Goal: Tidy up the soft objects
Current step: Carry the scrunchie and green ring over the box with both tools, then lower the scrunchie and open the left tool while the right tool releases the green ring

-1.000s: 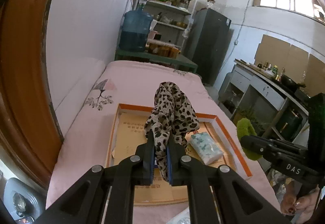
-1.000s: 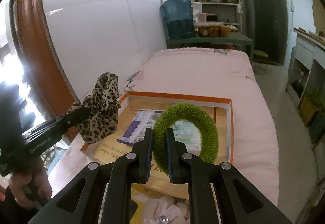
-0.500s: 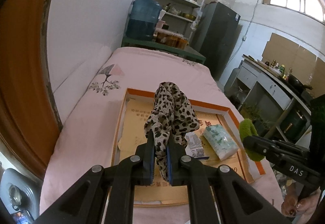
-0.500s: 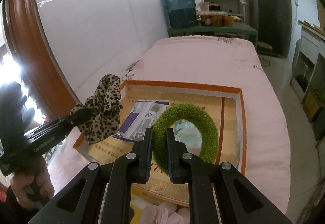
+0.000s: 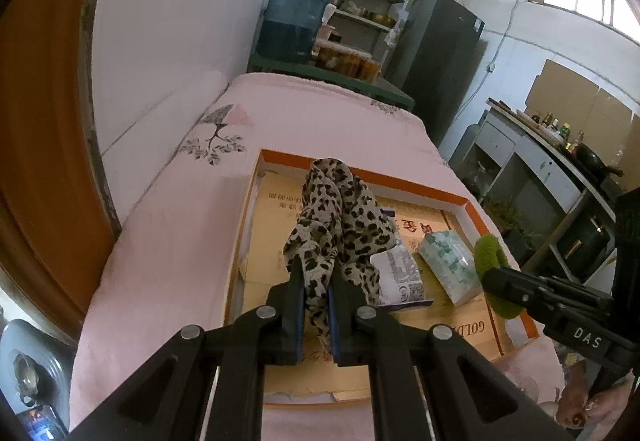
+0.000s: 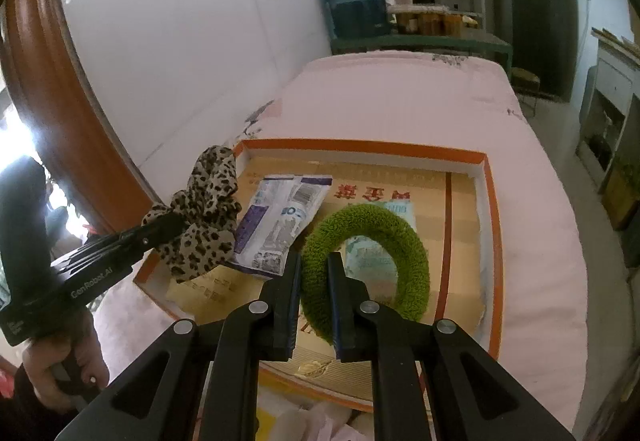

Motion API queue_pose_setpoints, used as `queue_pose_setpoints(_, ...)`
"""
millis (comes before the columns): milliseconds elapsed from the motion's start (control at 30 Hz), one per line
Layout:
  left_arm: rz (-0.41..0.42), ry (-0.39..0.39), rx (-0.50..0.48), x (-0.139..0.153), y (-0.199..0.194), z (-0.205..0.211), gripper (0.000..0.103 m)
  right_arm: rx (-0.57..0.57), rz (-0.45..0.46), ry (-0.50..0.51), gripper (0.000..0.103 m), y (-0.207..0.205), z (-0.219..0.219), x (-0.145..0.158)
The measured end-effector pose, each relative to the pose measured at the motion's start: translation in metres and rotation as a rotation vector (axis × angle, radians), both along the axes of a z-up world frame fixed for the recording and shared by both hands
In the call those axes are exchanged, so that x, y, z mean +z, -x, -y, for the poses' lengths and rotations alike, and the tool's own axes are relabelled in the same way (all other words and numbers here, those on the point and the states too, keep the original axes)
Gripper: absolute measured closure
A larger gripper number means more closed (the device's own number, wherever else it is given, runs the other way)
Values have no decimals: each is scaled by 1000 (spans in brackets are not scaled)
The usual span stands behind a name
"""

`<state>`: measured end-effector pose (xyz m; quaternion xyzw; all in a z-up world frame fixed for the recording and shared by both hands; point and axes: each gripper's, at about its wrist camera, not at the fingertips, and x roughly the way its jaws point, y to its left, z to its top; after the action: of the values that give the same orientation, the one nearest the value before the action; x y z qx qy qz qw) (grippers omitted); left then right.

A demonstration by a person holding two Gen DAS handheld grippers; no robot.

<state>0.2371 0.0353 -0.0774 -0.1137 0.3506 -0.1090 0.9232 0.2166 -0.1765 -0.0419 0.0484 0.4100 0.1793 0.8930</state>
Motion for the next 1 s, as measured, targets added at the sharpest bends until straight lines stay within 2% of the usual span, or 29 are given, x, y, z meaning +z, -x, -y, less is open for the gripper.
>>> queue_pose_setpoints(633,-77,11,10,-20,-10,-5,93,0,-47,-2,88,-13,-1,-19)
queue_pose_setpoints(733,-92,9,2,-23,-13,-4,93,-1,-43,-3,84,-13,-1,-18)
queue_pose_setpoints(900,-86,6,7,-22,-13,-3,84,5,-39,14,79,-12,-4,-19)
queue_pose_setpoints(1000,-76,7,14,-21,-12,-3,71,2,-40,16,74,-10,-3,-18)
